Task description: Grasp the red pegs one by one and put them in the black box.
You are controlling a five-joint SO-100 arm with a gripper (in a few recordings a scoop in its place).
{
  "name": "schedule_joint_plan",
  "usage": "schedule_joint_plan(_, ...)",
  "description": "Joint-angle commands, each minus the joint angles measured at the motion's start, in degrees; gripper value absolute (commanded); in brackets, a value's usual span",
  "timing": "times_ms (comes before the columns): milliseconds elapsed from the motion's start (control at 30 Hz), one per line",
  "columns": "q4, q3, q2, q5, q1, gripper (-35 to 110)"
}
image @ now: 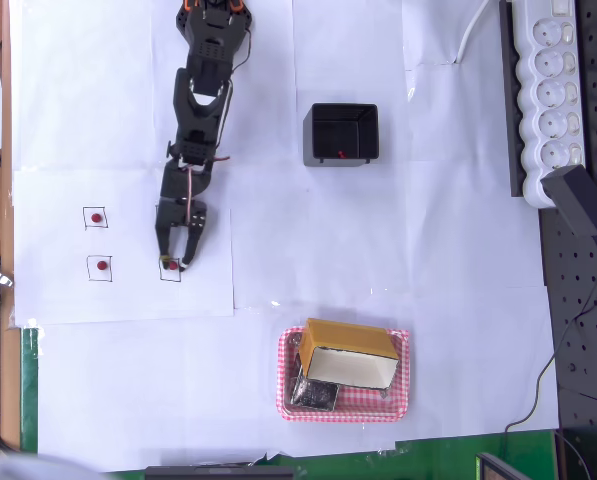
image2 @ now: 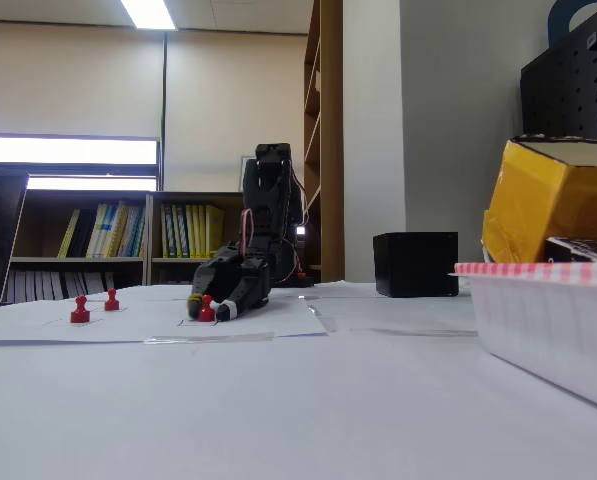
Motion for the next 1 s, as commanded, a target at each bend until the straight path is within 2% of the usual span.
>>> schedule_joint_plan(0,-0.62,2.55,0.88,-0.53,0.0,0)
schedule_joint_plan(133,1.67,2.29,-0.18,-0.18,0.7,0)
schedule_joint_plan(200,7.38,1.76,-3.25,-0.53,1.05,0)
schedule_joint_plan(233,13.36,1.41,-6.5,-0.62,1.23,0)
schedule_joint_plan(300,33.13,2.37,-15.12,0.53,1.32,0)
schedule_joint_plan(433,82.97,10.55,-33.49,6.24,-0.53,0)
schedule_joint_plan(500,102.04,16.26,-40.08,5.19,-3.78,0)
schedule_joint_plan(667,135.62,32.26,-48.69,-6.86,-20.04,0)
schedule_joint_plan(733,144.93,40.34,-48.78,-13.71,-28.83,0)
schedule_joint_plan(800,145.9,43.42,-49.75,-20.74,-36.83,0)
schedule_joint_plan(967,144.84,45.79,-48.43,-27.77,-51.94,0)
